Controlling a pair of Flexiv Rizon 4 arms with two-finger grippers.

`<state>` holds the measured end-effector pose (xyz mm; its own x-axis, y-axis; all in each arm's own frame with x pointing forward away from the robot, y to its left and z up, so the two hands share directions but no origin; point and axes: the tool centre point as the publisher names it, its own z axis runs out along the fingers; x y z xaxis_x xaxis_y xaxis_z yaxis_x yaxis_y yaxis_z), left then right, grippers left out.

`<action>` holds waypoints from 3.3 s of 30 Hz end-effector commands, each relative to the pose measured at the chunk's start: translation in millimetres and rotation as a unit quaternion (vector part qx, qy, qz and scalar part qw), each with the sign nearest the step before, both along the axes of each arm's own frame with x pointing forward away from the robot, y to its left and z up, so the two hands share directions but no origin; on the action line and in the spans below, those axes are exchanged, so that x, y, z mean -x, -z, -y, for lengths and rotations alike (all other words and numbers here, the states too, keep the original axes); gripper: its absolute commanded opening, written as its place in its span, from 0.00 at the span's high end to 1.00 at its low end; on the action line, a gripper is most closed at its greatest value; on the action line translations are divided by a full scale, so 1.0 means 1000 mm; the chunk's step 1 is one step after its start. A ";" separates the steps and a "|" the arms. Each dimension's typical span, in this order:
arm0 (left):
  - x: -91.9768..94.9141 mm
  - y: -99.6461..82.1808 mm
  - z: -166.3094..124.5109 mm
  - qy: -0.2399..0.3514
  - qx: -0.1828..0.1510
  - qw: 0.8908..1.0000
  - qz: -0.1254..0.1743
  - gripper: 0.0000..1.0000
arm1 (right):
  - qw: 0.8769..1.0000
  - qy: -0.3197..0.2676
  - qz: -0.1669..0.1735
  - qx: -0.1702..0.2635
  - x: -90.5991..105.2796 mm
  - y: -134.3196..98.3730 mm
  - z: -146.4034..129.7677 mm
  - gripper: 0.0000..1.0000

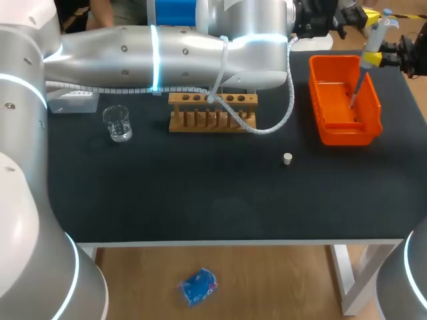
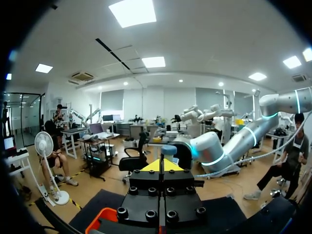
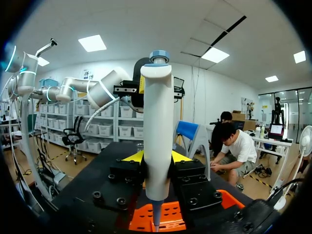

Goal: Invert the test tube, pick up the pipette, mount the tip to pipette, aspirate from beaker and dispense into the tube, eject the tip, return the pipette, and cap with the stopper.

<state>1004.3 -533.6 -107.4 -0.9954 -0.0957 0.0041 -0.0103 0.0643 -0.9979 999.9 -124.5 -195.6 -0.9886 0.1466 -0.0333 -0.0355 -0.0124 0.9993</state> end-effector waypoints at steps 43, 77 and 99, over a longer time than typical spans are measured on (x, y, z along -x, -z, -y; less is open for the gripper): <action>-0.007 -0.030 -0.007 -0.018 0.014 0.999 0.049 1.00 | 1.000 -0.004 0.001 0.000 -0.003 -0.007 0.000 1.00; -0.001 -0.045 -0.078 -0.073 0.008 0.997 0.038 0.00 | 1.000 -0.004 0.001 0.000 -0.003 -0.007 0.000 1.00; 0.084 -0.044 -0.188 -0.077 -0.001 0.997 0.021 0.00 | 0.998 -0.052 0.038 -0.024 0.043 -0.040 -0.080 1.00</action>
<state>944.9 -390.0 -58.1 -0.9707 -0.2382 -0.0322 0.0175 0.0636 -0.9978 967.8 -60.2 -162.1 -0.9940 0.0356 -0.1031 -0.1056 -0.0778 0.9914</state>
